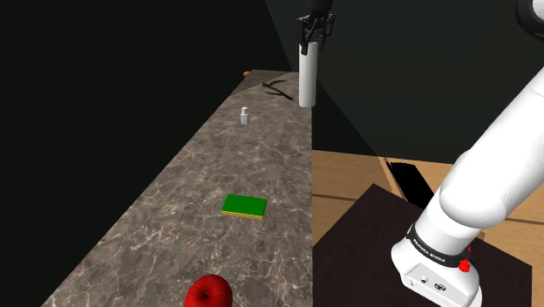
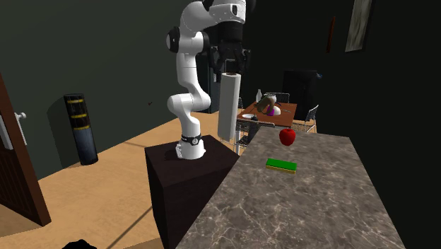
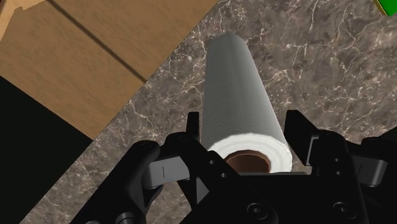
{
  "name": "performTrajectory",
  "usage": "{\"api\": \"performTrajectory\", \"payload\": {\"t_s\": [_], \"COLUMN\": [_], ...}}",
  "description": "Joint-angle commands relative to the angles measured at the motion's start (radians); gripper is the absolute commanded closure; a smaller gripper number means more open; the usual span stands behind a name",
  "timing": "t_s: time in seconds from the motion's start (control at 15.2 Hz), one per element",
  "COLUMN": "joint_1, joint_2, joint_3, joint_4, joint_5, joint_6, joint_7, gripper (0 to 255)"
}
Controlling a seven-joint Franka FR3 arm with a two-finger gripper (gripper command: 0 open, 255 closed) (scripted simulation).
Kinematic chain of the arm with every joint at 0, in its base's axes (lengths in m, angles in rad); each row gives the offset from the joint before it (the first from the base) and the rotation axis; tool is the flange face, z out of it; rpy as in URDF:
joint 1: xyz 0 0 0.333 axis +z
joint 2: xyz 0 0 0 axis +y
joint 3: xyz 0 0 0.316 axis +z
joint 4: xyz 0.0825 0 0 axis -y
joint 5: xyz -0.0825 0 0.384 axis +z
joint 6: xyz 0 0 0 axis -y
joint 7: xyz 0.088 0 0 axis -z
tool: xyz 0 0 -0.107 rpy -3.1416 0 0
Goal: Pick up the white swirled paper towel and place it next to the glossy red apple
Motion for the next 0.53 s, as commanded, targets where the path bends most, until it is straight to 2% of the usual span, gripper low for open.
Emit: {"api": "performTrajectory", "payload": {"t_s": [0.0, 0.2, 0.46], "joint_1": [0.000, 0.000, 0.041], "joint_2": [0.011, 0.027, -0.024], "joint_3": [0.000, 0.000, 0.056], "joint_4": [0.041, 0.098, 0.044], "joint_5": [0.000, 0.001, -0.002], "joint_6": [-0.030, -0.071, -0.075], "joint_7": [-0.002, -0.005, 0.091], "gripper": [255, 255, 255]}}
